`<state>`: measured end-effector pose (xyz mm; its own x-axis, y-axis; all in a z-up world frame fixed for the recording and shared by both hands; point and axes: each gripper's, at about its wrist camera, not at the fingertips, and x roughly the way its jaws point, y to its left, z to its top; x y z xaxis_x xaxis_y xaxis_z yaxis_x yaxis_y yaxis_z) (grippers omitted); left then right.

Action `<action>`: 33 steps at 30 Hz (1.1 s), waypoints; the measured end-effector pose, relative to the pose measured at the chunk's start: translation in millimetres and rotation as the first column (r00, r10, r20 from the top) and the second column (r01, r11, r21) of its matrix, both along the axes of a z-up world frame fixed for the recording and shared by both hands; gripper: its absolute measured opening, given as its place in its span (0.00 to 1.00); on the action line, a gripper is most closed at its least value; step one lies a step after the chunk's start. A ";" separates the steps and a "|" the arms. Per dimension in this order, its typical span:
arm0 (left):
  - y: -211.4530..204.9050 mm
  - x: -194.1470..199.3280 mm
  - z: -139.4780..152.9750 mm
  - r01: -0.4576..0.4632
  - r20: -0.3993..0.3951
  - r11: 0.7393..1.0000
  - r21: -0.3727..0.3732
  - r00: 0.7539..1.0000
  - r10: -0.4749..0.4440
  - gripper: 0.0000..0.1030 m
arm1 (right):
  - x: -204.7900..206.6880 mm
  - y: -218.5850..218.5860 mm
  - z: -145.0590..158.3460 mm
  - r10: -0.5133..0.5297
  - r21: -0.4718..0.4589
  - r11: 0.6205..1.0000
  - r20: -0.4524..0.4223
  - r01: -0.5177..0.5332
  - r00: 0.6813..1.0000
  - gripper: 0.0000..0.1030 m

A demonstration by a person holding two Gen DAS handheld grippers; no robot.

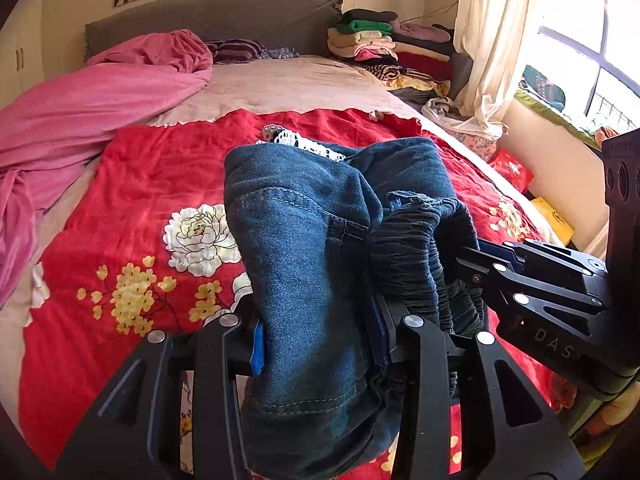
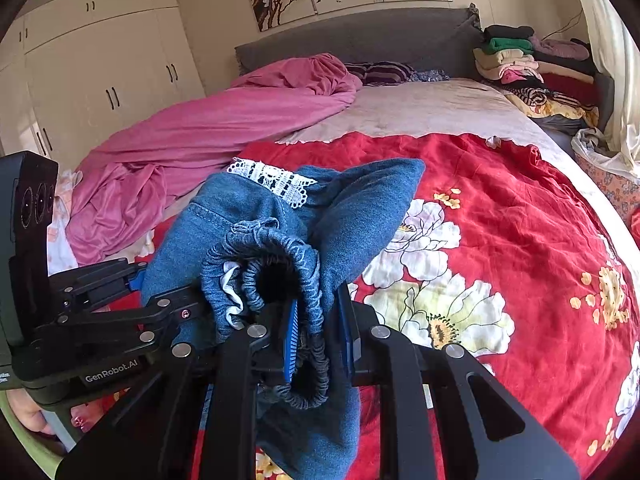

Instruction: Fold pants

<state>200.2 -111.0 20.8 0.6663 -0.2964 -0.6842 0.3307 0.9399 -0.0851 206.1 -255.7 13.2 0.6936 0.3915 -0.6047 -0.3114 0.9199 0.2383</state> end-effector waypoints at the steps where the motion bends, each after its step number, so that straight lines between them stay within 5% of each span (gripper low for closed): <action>1: -0.9 2.9 -1.6 0.000 -0.003 1.000 -0.001 1.000 0.000 0.30 | 3.4 -0.8 -1.7 -0.004 0.001 1.000 -0.005 0.004 1.000 0.16; 18: 15.6 40.6 -67.4 -0.078 -0.117 0.996 0.038 0.990 0.082 0.30 | 51.5 -11.9 -69.1 -0.047 0.025 0.998 -0.197 0.053 0.979 0.16; 25: 18.8 35.5 -77.0 -0.073 -0.119 0.996 0.055 0.990 0.079 0.39 | 52.9 -28.3 -89.4 -0.090 0.050 0.993 -0.292 0.109 0.952 0.31; 28: 22.2 34.1 -78.5 -0.082 -0.125 0.996 0.041 0.988 0.087 0.46 | 48.1 -35.0 -93.5 -0.121 0.036 0.990 -0.295 0.138 0.948 0.43; 33: 24.3 26.5 -76.8 -0.086 -0.112 0.995 0.040 0.990 0.090 0.57 | 37.9 -37.2 -94.1 -0.159 -0.002 0.986 -0.277 0.165 0.948 0.49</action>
<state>226.7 -86.8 -56.0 0.6065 -0.2145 -0.7656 0.2362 0.9681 -0.0841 244.0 -292.9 -80.9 0.5563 0.3029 -0.7738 -0.0786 0.9462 0.3139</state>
